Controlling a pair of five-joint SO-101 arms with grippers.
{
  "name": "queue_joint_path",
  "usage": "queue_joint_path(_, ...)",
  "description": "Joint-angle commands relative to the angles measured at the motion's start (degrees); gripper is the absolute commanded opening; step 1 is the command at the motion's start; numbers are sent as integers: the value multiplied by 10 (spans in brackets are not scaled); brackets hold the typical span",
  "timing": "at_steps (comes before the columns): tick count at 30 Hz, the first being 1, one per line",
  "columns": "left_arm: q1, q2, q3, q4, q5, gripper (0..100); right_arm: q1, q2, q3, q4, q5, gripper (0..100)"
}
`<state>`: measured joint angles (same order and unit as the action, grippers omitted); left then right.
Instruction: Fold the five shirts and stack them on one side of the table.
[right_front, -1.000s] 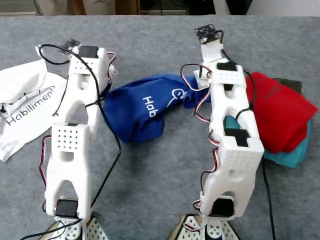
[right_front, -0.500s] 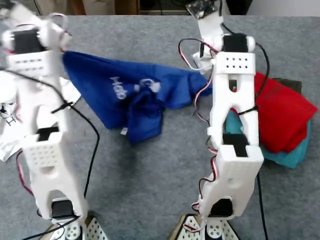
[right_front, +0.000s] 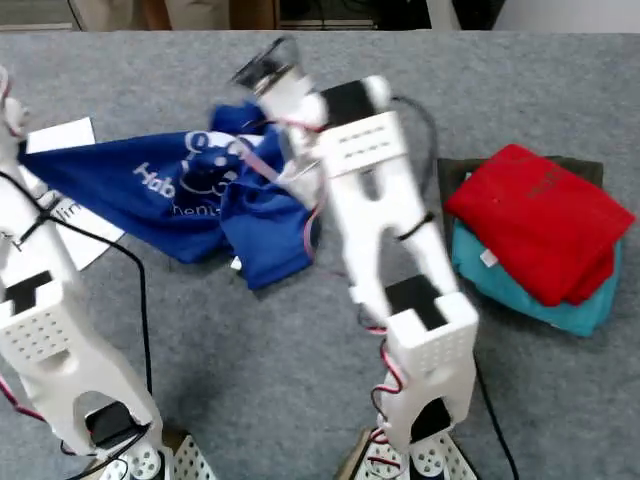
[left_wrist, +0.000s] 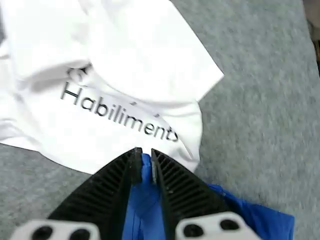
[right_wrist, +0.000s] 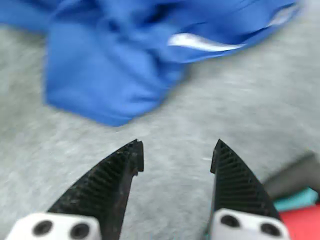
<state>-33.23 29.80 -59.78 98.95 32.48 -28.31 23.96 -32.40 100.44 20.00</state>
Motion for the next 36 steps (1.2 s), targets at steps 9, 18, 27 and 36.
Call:
queue_joint_path(9, -54, 68, 43, -29, -4, 19, -65, -37, 297, -205, -40, 228)
queue_joint_path(18, -45, 75, 55, -27, -24, 19, -47, 69, 326, -278, -40, 115)
queue_joint_path(27, -24, 76, 80, -48, -55, 19, 21, 102, 204, -95, -35, 41)
queue_joint_path(36, 11, 76, 78, -55, -150, 19, 58, -22, 299, 16, -36, 2)
